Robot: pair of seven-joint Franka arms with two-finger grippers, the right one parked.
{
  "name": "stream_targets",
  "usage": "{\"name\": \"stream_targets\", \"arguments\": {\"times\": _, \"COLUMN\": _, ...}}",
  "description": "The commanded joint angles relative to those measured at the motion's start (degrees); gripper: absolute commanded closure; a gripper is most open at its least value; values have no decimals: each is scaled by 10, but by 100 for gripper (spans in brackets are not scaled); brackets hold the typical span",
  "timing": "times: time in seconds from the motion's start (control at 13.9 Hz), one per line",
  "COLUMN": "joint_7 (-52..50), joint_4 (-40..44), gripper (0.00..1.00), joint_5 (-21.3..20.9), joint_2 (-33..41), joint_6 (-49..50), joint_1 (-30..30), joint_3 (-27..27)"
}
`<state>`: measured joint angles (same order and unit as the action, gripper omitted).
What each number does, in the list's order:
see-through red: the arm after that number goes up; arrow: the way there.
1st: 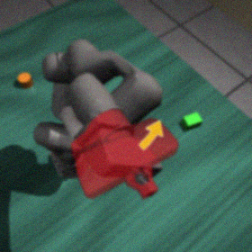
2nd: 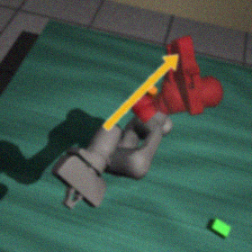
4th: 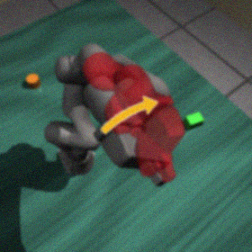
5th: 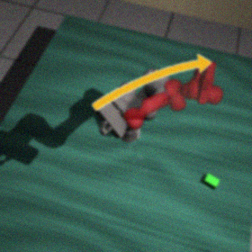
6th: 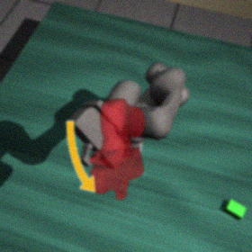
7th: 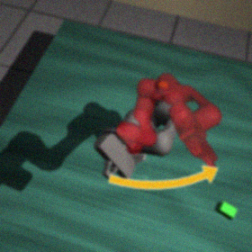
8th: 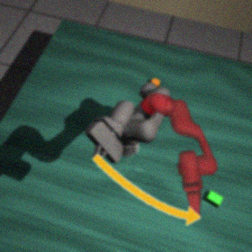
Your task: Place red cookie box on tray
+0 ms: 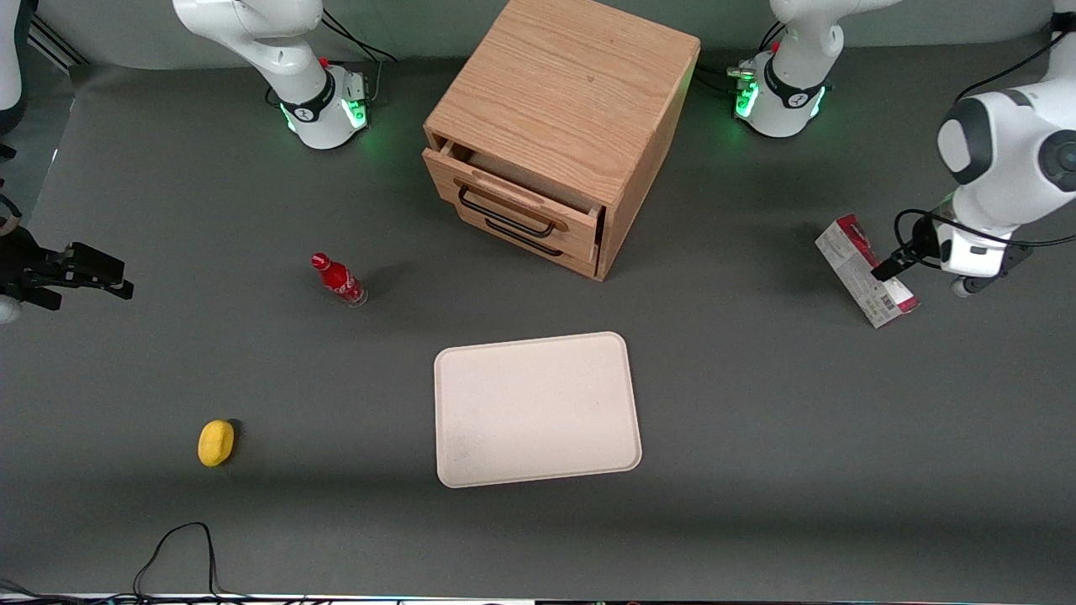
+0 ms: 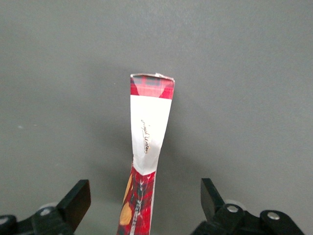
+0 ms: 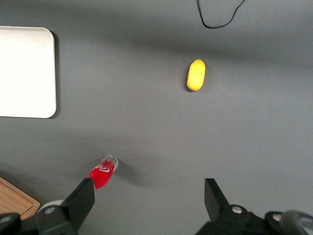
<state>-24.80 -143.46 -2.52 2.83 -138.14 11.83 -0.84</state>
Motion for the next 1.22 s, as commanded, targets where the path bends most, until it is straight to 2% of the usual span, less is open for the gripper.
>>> {"name": "stream_targets", "arguments": {"times": 0.0, "joint_7": -15, "joint_4": -57, "gripper": 0, "joint_5": -5, "joint_2": -8, "joint_6": -90, "joint_1": -7, "joint_3": 3}}
{"name": "stream_targets", "arguments": {"times": 0.29, "joint_7": -15, "joint_4": -59, "gripper": 0, "joint_5": -7, "joint_2": -57, "joint_6": -145, "joint_1": -5, "joint_3": 3}}
{"name": "stream_targets", "arguments": {"times": 0.65, "joint_7": -13, "joint_4": -58, "gripper": 1, "joint_5": -8, "joint_2": -64, "joint_6": -151, "joint_1": -4, "joint_3": 4}}
{"name": "stream_targets", "arguments": {"times": 0.72, "joint_7": -9, "joint_4": -58, "gripper": 12, "joint_5": -11, "joint_2": -63, "joint_6": -151, "joint_1": -3, "joint_3": 5}}
{"name": "stream_targets", "arguments": {"times": 0.79, "joint_7": -8, "joint_4": -58, "gripper": 29, "joint_5": -24, "joint_2": -63, "joint_6": -148, "joint_1": -1, "joint_3": 5}}
{"name": "stream_targets", "arguments": {"times": 0.86, "joint_7": -7, "joint_4": -58, "gripper": 61, "joint_5": -41, "joint_2": -63, "joint_6": -144, "joint_1": -1, "joint_3": 5}}
{"name": "stream_targets", "arguments": {"times": 0.93, "joint_7": -7, "joint_4": -58, "gripper": 83, "joint_5": -48, "joint_2": -62, "joint_6": -143, "joint_1": 0, "joint_3": 6}}
{"name": "stream_targets", "arguments": {"times": 1.01, "joint_7": -7, "joint_4": -57, "gripper": 88, "joint_5": -49, "joint_2": -62, "joint_6": -142, "joint_1": 0, "joint_3": 7}}
{"name": "stream_targets", "arguments": {"times": 1.15, "joint_7": -7, "joint_4": -57, "gripper": 87, "joint_5": -49, "joint_2": -61, "joint_6": -141, "joint_1": 0, "joint_3": 7}}
